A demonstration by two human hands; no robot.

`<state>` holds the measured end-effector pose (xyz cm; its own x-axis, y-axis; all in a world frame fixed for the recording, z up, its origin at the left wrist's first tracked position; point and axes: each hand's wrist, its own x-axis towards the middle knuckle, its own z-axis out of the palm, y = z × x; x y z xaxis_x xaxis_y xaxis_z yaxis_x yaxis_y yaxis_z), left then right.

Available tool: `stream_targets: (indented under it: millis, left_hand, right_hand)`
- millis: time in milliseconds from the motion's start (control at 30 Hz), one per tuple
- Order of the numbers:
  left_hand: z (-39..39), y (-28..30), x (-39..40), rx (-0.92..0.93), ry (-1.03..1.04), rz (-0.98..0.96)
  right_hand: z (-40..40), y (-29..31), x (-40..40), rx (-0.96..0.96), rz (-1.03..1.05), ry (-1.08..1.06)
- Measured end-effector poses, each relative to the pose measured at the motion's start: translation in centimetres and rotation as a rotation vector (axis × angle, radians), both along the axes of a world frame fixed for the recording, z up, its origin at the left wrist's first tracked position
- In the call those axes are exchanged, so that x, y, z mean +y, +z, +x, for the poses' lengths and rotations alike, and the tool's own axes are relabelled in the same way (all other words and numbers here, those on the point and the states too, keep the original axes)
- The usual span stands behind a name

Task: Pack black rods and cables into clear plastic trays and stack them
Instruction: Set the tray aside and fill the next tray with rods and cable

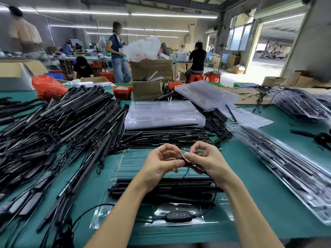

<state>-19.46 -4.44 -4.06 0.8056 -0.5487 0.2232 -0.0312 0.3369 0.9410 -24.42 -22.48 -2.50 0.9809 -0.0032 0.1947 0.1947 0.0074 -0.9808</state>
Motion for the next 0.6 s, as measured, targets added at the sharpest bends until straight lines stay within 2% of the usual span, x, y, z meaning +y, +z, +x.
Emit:
stream_targets:
  millis: [267, 433, 600]
  left_hand:
    - [0.2, -1.2, -0.3, -0.099, 0.173, 0.147]
    - [0.0, -1.1, -0.1, -0.109, 0.248, 0.123]
    - [-0.2, -1.1, -0.5, -0.175, 0.304, 0.184]
  right_hand:
    - [-0.1, -1.0, -0.2, 0.097, -0.068, 0.106]
    - [-0.1, -0.6, 0.2, 0.071, -0.324, -0.054]
    - [-0.2, -0.3, 1.3, -0.102, -0.633, -0.292]
